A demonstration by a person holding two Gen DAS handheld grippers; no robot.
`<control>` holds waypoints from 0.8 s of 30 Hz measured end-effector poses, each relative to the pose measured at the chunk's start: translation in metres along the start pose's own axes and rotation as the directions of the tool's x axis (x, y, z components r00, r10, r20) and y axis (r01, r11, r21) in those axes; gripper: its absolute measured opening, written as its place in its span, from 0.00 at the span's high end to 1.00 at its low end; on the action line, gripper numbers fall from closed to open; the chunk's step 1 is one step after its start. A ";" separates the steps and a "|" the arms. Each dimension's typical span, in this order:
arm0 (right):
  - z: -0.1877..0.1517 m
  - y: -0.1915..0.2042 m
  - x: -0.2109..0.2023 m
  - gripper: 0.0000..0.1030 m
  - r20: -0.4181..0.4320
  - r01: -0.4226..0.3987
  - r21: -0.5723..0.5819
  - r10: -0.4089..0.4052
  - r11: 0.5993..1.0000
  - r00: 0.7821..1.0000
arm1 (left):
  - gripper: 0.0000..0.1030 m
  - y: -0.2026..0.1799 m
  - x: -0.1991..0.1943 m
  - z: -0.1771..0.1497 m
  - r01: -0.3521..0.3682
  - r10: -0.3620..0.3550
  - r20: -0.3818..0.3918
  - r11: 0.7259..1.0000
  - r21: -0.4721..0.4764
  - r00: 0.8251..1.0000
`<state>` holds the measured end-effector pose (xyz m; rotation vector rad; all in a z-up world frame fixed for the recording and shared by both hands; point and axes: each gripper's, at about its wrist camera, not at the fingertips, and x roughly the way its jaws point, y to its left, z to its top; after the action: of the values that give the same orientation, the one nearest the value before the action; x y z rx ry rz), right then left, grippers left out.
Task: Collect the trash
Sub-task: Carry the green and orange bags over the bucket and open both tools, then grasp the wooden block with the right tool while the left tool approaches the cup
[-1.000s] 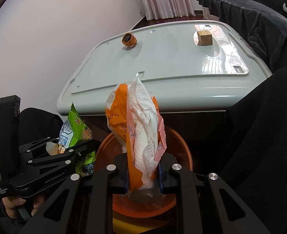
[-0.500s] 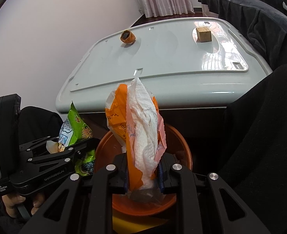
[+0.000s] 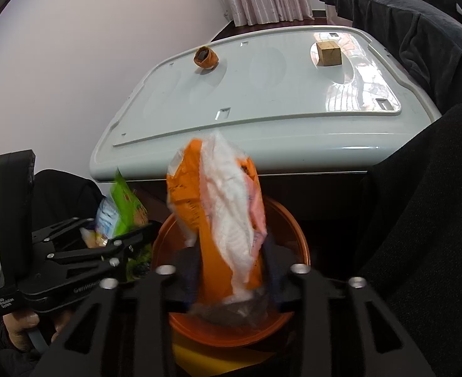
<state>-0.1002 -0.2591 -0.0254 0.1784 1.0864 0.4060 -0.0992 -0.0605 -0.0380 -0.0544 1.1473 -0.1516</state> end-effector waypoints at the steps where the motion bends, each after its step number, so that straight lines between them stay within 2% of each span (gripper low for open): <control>1: 0.000 0.000 -0.001 0.57 0.005 0.002 -0.001 -0.002 1.000 1.000 | 0.26 0.002 -0.002 0.000 0.005 -0.005 0.006 1.000 -0.006 1.000; 3: 0.000 -0.001 -0.005 0.56 0.022 0.008 0.003 -0.008 1.000 1.000 | 0.23 0.006 -0.001 0.000 -0.003 0.003 0.002 1.000 -0.021 1.000; 9: -0.001 -0.006 -0.016 0.55 0.075 0.012 0.028 -0.014 1.000 0.997 | 0.23 0.013 -0.003 -0.001 0.008 -0.009 -0.001 0.998 -0.055 1.000; 14: 0.000 -0.003 -0.017 0.47 0.079 0.011 0.017 -0.012 1.000 0.997 | 0.23 0.015 -0.006 -0.002 0.007 -0.006 0.013 0.998 -0.064 1.000; 24: 0.001 -0.003 -0.019 0.47 0.092 0.013 0.015 -0.014 1.000 0.996 | 0.23 0.017 -0.009 0.001 0.013 -0.010 0.029 0.997 -0.080 1.000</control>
<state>-0.1066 -0.2694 -0.0102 0.2002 1.0000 0.3743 -0.1004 -0.0425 -0.0316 -0.1338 1.1245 -0.1145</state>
